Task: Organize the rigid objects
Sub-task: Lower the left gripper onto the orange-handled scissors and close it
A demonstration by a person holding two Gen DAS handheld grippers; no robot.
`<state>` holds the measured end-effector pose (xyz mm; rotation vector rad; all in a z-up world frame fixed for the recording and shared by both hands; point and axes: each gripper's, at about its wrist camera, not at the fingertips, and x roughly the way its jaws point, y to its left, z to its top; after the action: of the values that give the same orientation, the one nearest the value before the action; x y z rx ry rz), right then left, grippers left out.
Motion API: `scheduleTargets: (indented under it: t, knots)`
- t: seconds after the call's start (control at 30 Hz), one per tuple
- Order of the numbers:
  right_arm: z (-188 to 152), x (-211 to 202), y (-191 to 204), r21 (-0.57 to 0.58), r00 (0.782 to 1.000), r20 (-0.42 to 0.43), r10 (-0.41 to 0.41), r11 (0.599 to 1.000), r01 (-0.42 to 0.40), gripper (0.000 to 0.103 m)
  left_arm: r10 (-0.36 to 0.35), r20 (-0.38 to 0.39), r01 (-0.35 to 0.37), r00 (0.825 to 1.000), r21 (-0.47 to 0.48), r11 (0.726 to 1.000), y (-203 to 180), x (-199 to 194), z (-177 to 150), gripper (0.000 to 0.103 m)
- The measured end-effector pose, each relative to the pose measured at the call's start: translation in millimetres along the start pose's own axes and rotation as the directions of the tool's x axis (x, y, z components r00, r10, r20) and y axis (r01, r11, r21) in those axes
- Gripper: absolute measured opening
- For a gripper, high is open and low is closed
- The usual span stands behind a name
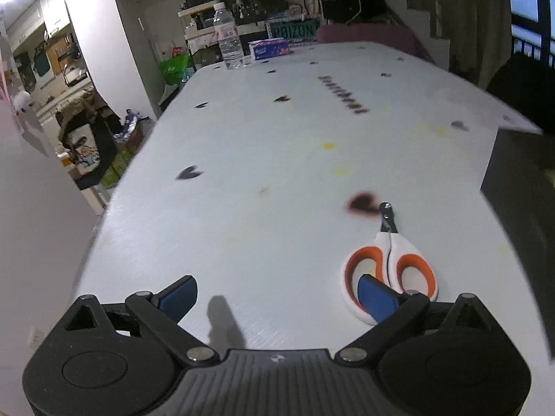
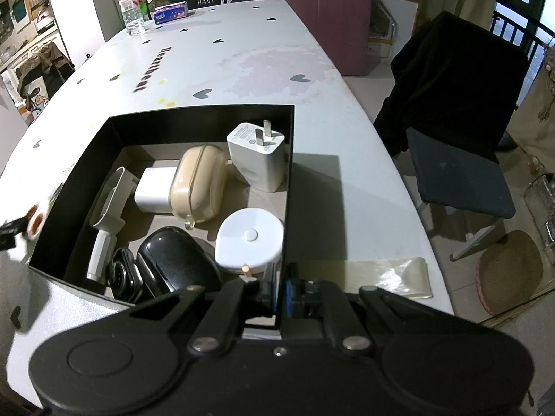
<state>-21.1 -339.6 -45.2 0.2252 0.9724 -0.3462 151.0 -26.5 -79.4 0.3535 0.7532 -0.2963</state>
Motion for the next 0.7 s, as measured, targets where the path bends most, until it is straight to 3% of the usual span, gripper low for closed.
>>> scheduleTargets:
  t: [0.1,0.17,0.3,0.4,0.53,0.7]
  knots:
    - [0.5,0.3,0.5,0.002,1.000,0.000,0.001,1.000,-0.001,0.006,0.064,-0.022,-0.064,0.998,0.020,0.998,12.0,-10.4,-8.4,0.098]
    - [0.5,0.4,0.5,0.000,1.000,-0.001,0.000,1.000,0.000,0.006,0.065,-0.002,-0.065,0.998,-0.040,0.997,27.5,-18.4,-10.7,0.097]
    - [0.7,1.4,0.5,0.001,1.000,-0.006,-0.001,1.000,0.001,0.006,-0.035,0.115,0.054,0.993,-0.174,0.983,50.3,-45.5,-4.2,0.093]
    - [1.5,2.1,0.9,0.000,1.000,-0.009,-0.003,1.000,0.003,0.005,-0.165,0.170,0.194,0.972,-0.169,0.966,45.3,-53.9,-2.2,0.089]
    - [1.6,2.0,1.0,-0.001,1.000,-0.009,-0.004,1.000,0.004,0.005,-0.246,0.124,0.256,0.961,-0.072,0.964,18.7,-40.0,-5.0,0.083]
    - [1.9,2.1,0.3,0.003,1.000,-0.011,-0.001,1.000,0.001,0.006,-0.262,0.020,0.263,0.965,-0.022,0.965,-0.5,-7.9,-11.8,0.076]
